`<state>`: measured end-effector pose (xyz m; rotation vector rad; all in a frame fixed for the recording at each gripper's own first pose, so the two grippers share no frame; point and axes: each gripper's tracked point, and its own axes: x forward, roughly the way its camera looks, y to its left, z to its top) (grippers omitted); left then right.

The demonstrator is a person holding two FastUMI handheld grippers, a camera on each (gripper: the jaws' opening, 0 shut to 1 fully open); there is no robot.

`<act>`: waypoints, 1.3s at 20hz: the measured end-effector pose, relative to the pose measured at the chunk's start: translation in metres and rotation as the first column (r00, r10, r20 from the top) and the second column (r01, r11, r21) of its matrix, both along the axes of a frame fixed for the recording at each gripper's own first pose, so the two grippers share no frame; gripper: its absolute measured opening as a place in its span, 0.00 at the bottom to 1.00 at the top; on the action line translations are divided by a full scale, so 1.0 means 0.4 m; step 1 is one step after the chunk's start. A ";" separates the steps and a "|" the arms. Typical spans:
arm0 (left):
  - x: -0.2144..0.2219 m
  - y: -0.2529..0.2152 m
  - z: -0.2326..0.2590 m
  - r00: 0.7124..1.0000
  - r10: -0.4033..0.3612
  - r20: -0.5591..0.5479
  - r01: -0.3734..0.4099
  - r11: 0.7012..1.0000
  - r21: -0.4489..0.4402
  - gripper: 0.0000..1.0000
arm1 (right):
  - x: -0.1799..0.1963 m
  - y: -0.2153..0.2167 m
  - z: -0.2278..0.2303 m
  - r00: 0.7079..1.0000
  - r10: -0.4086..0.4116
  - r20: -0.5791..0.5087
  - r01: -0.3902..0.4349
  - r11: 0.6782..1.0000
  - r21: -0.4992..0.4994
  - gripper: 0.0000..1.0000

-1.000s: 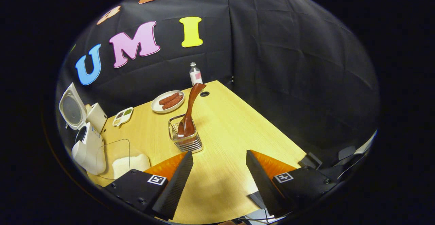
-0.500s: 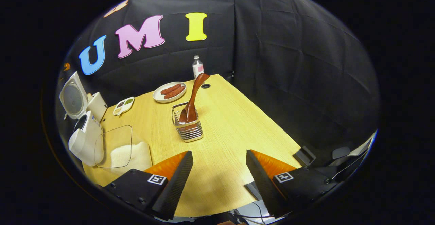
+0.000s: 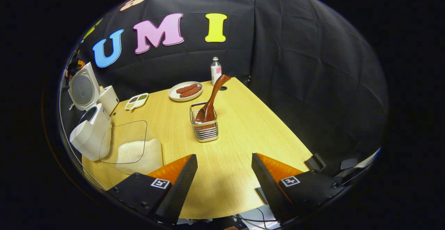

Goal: Close the left gripper, press the button to open the rice cooker; take a wooden spoon from the chopstick holder with the right hand, scoop a spoonful of rice and pour it into the rice cooker, then put the wooden spoon back into the chopstick holder.

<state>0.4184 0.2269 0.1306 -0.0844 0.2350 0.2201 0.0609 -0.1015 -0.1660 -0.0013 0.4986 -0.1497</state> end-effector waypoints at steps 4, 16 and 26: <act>-0.050 -0.026 -0.030 0.998 -0.023 -0.059 0.022 1.000 -0.020 1.00 | 0.006 0.005 0.000 1.000 0.008 0.008 -0.008 1.000 0.008 0.99; -0.376 -0.170 -0.317 0.981 -0.076 -0.178 0.063 0.995 -0.078 0.99 | 0.019 0.056 0.076 0.993 0.066 0.098 -0.067 0.998 0.000 0.99; -0.459 -0.227 -0.552 0.982 -0.062 -0.179 0.057 0.998 -0.030 1.00 | 0.030 0.138 0.203 0.970 0.138 0.201 -0.132 0.990 -0.046 0.99</act>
